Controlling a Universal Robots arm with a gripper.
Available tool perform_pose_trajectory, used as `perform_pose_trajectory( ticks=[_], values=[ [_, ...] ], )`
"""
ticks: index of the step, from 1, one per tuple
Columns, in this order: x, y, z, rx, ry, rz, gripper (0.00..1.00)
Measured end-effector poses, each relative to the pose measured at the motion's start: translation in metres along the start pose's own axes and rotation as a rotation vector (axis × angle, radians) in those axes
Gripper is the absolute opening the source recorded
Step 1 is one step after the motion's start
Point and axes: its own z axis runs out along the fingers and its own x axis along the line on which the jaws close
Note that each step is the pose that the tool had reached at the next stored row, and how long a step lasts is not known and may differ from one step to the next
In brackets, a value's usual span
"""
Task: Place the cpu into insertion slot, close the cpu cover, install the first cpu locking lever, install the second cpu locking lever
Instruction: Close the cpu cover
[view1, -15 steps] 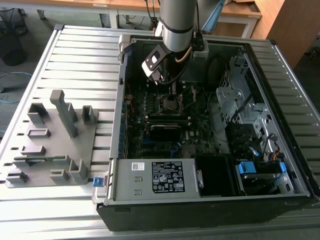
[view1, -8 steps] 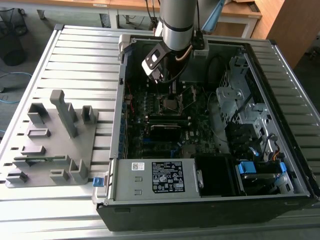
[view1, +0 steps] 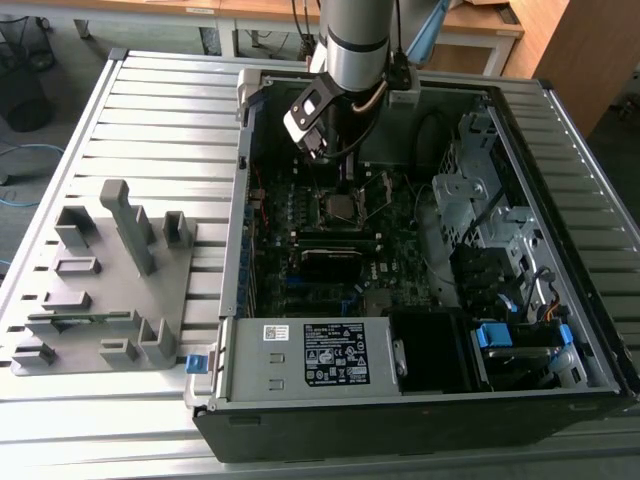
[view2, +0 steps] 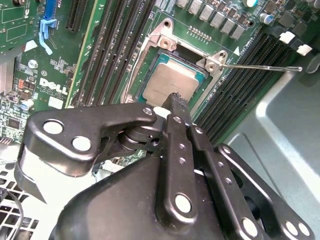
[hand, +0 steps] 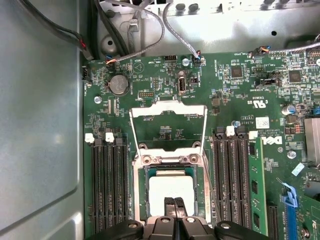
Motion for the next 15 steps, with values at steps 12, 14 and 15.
perform_pose_trajectory(
  ticks=[12,14,15],
  values=[
    [0.0002,0.0003,-0.0049,0.0002,-0.0003,0.0,0.1],
    [0.0003,0.0003,-0.0054,0.0,0.0001,0.0,0.1],
    [0.0003,0.0003,-0.0054,0.0,0.0002,0.0,0.1]
  ],
)
